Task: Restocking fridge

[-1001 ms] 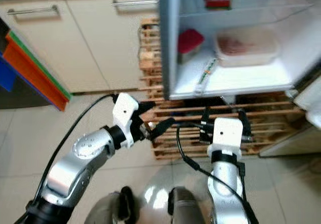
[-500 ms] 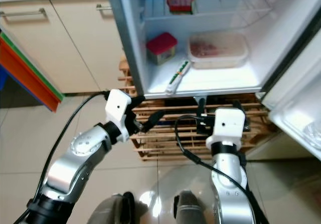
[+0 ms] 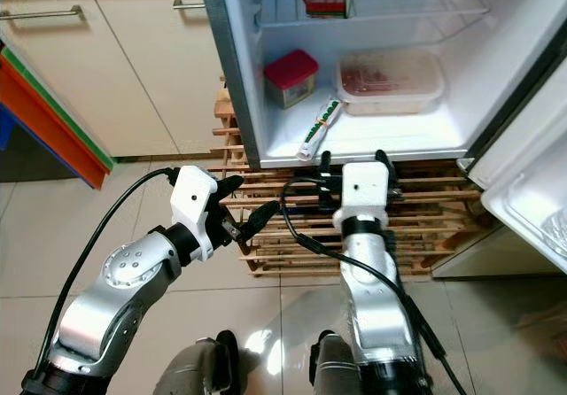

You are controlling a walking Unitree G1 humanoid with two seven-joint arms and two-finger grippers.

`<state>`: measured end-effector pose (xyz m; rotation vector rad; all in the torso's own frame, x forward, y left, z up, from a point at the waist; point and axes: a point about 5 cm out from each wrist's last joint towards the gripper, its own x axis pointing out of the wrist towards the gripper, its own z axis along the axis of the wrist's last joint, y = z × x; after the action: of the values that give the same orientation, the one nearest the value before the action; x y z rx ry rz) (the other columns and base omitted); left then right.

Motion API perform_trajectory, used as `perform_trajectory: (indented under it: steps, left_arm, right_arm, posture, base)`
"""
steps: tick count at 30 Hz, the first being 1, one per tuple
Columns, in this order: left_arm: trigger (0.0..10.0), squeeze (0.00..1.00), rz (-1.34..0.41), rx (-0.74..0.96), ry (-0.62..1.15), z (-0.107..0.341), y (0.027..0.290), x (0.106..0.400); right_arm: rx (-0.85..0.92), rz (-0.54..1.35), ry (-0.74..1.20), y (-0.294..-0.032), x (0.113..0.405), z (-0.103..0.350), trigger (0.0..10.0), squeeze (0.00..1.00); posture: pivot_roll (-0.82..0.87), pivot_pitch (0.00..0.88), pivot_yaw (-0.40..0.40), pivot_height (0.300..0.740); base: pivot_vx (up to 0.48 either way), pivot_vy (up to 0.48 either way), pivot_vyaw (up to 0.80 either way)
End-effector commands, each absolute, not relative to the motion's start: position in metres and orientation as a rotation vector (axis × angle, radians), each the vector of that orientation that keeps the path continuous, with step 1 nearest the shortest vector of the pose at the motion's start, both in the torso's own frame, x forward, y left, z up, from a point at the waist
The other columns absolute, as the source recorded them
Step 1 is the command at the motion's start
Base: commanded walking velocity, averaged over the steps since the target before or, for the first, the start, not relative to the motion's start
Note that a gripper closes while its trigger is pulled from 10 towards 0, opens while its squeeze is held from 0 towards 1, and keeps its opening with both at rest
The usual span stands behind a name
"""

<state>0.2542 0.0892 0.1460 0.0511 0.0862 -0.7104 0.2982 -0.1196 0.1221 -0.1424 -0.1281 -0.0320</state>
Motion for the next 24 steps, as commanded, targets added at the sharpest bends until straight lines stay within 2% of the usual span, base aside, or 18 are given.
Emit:
perform_trajectory:
  steps: [1, 15, 24]
  left_arm:
    - [10.0, 0.0, -0.692, 0.056, 0.097, 0.147, 0.097, 0.25]
    - [10.0, 0.0, -0.677, 0.05, 0.141, 0.147, 0.102, 0.238]
    - [10.0, 0.0, -0.685, 0.043, 0.153, 0.146, 0.095, 0.236]
  right_arm:
    - [-0.162, -0.041, -0.108, -0.118, 0.303, 0.115, 10.0, 0.0]
    - [-0.217, -0.102, -0.101, -0.113, 0.333, 0.111, 10.0, 0.0]
    - [-0.144, -0.005, -0.128, -0.068, 0.361, 0.135, 10.0, 0.0]
  posture:
    - [0.05, 0.313, 0.095, 0.74]
    - [0.08, 0.329, 0.082, 0.74]
    - [0.11, 0.33, 0.074, 0.74]
  base:
    - [0.0, 0.0, 0.0]
    - [0.0, 0.0, 0.0]
    - [0.0, 0.0, 0.0]
